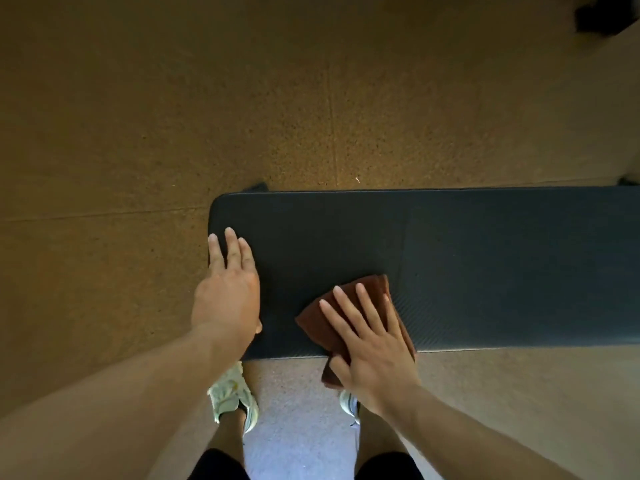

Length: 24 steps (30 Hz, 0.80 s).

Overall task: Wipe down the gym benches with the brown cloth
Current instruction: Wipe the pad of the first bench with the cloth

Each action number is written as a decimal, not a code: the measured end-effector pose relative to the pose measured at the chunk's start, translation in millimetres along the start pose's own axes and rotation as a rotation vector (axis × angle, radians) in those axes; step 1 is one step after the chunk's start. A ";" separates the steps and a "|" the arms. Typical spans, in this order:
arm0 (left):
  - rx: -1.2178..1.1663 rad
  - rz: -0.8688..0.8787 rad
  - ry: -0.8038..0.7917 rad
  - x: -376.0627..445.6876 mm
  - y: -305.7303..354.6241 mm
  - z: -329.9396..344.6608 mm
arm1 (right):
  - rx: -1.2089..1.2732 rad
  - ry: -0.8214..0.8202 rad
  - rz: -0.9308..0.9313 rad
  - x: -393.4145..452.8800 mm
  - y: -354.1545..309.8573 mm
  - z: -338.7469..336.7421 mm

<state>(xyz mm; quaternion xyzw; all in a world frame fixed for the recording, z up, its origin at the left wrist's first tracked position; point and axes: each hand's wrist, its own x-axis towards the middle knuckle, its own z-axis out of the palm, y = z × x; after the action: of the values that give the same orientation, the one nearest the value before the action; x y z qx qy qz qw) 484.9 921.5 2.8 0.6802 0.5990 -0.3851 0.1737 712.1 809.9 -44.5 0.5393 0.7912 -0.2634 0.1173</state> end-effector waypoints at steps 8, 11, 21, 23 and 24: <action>-0.033 -0.018 0.005 -1.6 4.0 1.5 | 0.033 0.168 0.313 130.7 80.8 -92.6; -0.098 0.005 0.029 -1.3 -4.1 7.8 | 0.117 0.257 0.440 114.7 51.5 -69.0; -0.727 0.065 0.232 -33.6 -36.2 68.7 | -0.288 -0.012 -0.317 57.3 13.5 -36.3; -0.906 -0.027 0.254 -54.3 -37.7 103.1 | -0.093 0.129 -0.057 116.1 -15.3 -57.7; -1.002 -0.085 0.267 -64.5 -38.2 122.6 | 0.025 0.191 0.082 143.7 -39.9 -62.4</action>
<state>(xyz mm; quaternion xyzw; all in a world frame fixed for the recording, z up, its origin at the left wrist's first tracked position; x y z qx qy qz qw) 410.9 800.5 -20.2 0.5318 0.7540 0.0323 0.3843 625.5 946.4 -48.3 0.5954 0.7727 -0.2155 0.0454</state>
